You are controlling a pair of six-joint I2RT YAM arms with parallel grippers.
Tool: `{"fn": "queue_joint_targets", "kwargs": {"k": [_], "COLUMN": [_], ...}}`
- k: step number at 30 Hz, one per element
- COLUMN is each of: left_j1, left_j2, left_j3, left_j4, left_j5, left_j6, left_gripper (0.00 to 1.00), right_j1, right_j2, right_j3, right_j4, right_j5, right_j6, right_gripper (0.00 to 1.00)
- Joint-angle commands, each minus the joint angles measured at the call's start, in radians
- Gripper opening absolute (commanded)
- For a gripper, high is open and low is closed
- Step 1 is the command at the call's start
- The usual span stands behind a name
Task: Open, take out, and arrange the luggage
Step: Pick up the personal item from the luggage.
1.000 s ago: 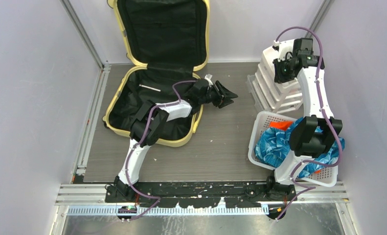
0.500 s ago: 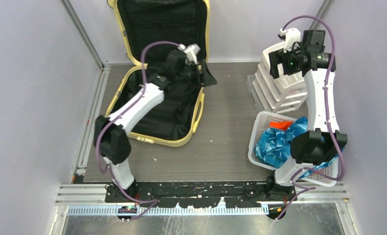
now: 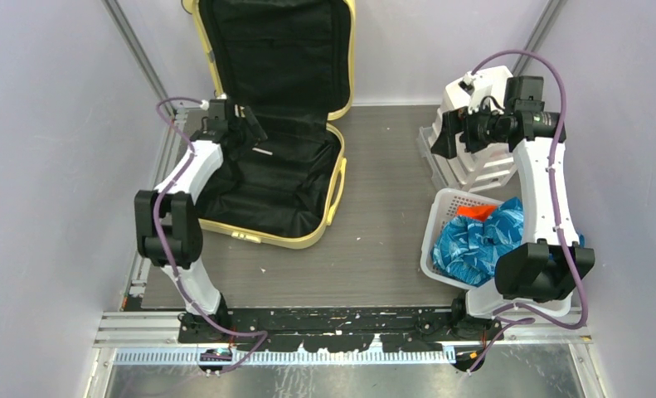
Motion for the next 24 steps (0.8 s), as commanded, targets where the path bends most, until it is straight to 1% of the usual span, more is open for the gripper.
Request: {"fn": "queue_joint_targets", "kwargs": {"k": [1, 3, 4, 6, 8, 11, 16, 20, 24], "left_j1": [0.002, 0.004, 0.005, 0.006, 0.006, 0.010, 0.018, 0.025, 0.040], "left_j2": [0.105, 0.178, 0.211, 0.268, 0.309, 0.343, 0.385, 0.425, 0.465], "left_j3": [0.015, 0.079, 0.112, 0.169, 0.210, 0.214, 0.205, 0.227, 0.232], "left_j4": [0.107, 0.095, 0.094, 0.083, 0.066, 0.057, 0.065, 0.058, 0.099], "left_j5": [-0.136, -0.161, -0.171, -0.204, -0.258, -0.293, -0.275, -0.268, -0.236], "left_j6": [-0.172, -0.196, -0.202, -0.208, -0.224, -0.268, -0.333, -0.366, -0.395], "left_gripper": [0.69, 0.54, 0.50, 0.42, 0.38, 0.37, 0.37, 0.40, 0.41], "right_j1": [0.002, 0.002, 0.002, 0.002, 0.002, 0.001, -0.001, -0.002, -0.002], "right_j2": [-0.025, -0.025, -0.026, -0.024, -0.022, -0.018, 0.008, 0.027, 0.033], "right_j3": [-0.056, -0.070, -0.074, -0.085, -0.097, -0.109, -0.104, -0.093, -0.098], "right_j4": [0.031, 0.032, 0.035, 0.038, 0.044, 0.048, 0.049, 0.046, 0.047], "right_j5": [-0.065, -0.068, -0.067, -0.068, -0.069, -0.071, -0.074, -0.081, -0.086], "right_j6": [0.021, 0.019, 0.019, 0.019, 0.019, 0.020, 0.022, 0.024, 0.025], "right_gripper": [0.96, 0.96, 0.96, 0.96, 0.96, 0.96, 0.95, 0.95, 0.95]}}
